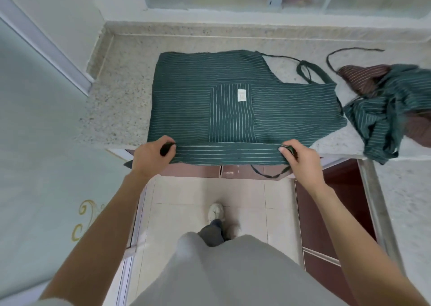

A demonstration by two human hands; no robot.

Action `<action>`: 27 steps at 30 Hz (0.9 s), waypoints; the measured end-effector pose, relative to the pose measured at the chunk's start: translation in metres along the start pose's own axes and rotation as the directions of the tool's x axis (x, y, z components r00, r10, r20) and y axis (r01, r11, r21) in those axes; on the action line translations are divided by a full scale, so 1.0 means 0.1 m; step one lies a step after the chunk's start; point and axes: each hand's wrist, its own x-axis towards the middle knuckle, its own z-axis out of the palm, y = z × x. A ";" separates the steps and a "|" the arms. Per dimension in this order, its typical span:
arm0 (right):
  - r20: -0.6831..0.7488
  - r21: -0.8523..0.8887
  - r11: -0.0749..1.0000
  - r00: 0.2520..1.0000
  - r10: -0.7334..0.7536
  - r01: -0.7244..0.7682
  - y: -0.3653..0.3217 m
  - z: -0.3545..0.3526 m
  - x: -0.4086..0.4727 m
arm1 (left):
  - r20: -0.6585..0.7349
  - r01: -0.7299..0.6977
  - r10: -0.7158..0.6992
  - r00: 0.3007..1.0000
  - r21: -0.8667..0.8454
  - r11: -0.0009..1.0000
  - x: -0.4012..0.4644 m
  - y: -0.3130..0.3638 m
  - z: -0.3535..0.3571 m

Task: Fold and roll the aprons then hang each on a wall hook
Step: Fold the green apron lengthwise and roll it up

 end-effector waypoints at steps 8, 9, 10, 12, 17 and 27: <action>-0.232 -0.007 1.000 0.973 0.001 -0.003 -0.30 -0.21 0.90 | -0.187 -0.143 0.152 0.971 0.062 0.988 0.78 0.09 -0.28; -0.234 0.021 1.000 0.972 0.008 -0.003 -0.32 -0.22 1.06 | -0.205 -0.153 0.168 0.964 0.084 0.985 0.94 0.09 -0.30; -0.223 0.070 0.998 0.975 0.022 -0.007 -0.32 -0.22 1.22 | -0.218 -0.156 0.176 0.960 0.106 0.982 1.10 0.09 -0.32; -0.161 0.218 0.973 0.981 0.110 -0.073 -0.34 -0.21 1.60 | -0.232 -0.142 0.172 0.958 0.141 0.980 1.47 0.08 -0.35; -0.112 0.074 0.978 0.973 0.200 -0.193 -0.33 -0.07 2.61 | -0.167 -0.130 0.154 0.974 0.148 0.980 2.42 -0.02 -0.34; 0.060 -0.044 0.971 0.970 0.237 -0.235 -0.29 0.53 4.01 | 0.006 -0.083 0.085 0.996 0.278 0.957 3.78 -0.44 0.03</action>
